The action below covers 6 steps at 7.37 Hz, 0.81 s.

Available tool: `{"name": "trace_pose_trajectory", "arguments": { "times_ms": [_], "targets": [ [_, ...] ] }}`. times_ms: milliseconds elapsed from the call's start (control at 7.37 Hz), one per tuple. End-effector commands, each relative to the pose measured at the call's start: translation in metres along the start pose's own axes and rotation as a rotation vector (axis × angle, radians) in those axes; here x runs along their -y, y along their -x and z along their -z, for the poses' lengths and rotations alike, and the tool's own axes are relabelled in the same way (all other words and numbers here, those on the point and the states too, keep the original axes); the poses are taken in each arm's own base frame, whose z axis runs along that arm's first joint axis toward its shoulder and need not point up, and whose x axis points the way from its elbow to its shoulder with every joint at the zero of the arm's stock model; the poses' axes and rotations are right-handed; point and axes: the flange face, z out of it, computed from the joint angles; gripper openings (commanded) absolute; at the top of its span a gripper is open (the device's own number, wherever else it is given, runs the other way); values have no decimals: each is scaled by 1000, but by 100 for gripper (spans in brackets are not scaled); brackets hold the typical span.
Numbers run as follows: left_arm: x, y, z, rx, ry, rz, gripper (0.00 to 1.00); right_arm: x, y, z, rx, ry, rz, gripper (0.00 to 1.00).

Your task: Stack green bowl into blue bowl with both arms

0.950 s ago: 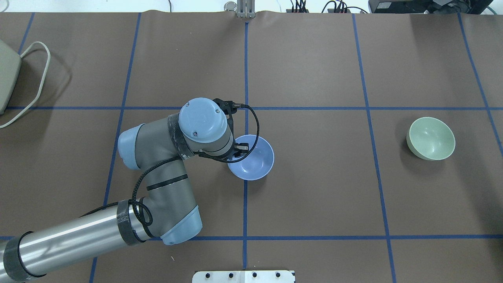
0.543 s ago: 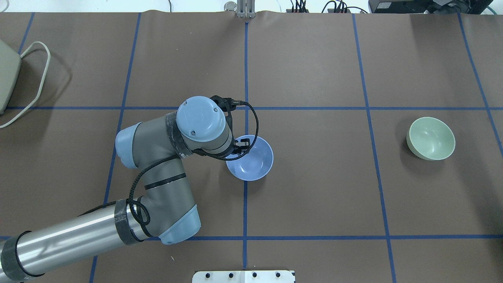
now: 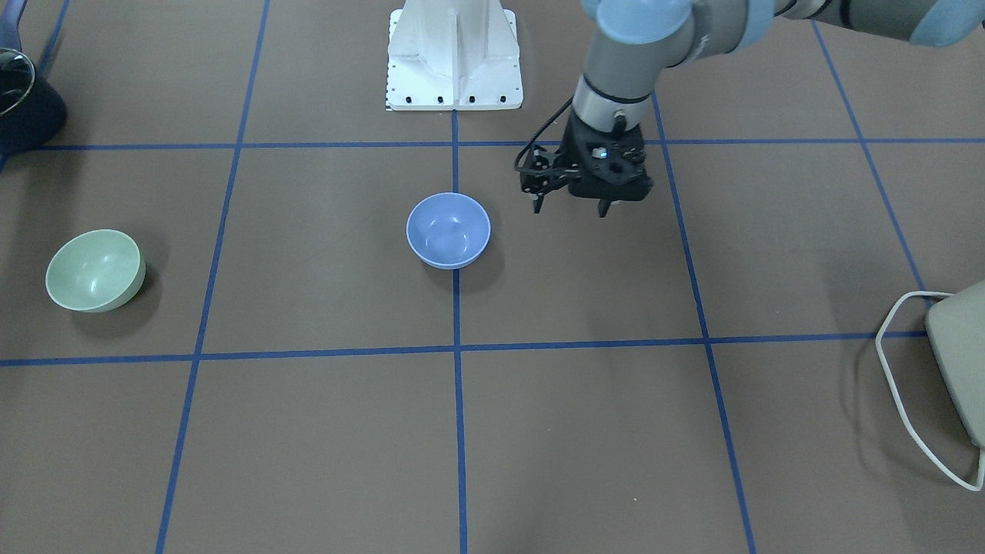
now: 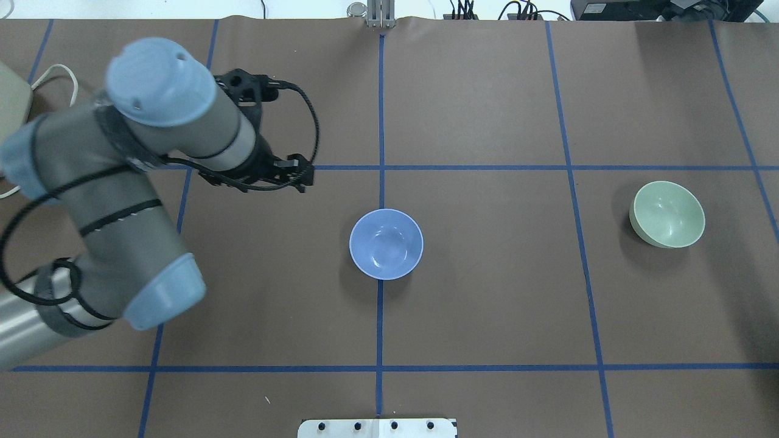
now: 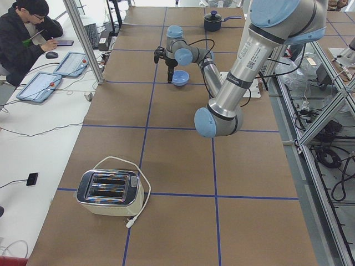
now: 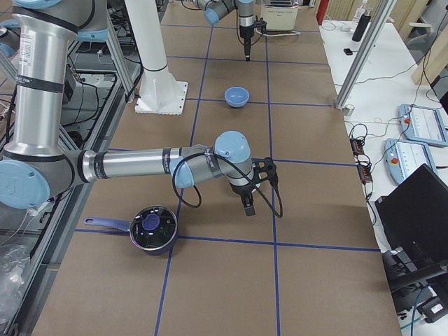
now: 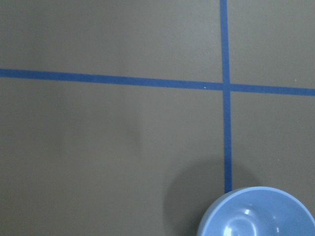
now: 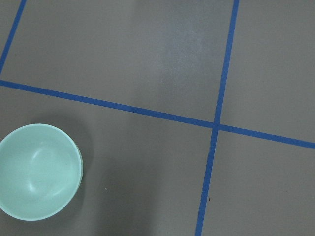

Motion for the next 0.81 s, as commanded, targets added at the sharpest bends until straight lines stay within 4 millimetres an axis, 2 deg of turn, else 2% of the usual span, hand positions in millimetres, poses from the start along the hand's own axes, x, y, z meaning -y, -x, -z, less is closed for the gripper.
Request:
{"name": "trace_pose_trajectory", "arguments": {
  "times_ms": [0, 136, 271, 407, 543, 679],
  "targets": [
    [26, 137, 47, 75, 7, -106, 97, 5, 7, 5, 12, -18, -113, 100],
    [40, 220, 72, 91, 19, -173, 97, 8, 18, 6, 16, -17, -137, 100],
    [41, 315, 96, 107, 33, -205, 98, 11, 33, -3, 20, 3, -157, 100],
    [39, 404, 119, 155, 33, -247, 98, 18, 63, -14, 17, 22, -192, 100],
    [23, 484, 134, 157, 36, -195, 98, 25, 86, -25, 11, 34, -197, 100],
    [1, 532, 142, 179, 48, -229, 98, 30, 101, -34, 8, 45, -188, 100]
  ]
}}
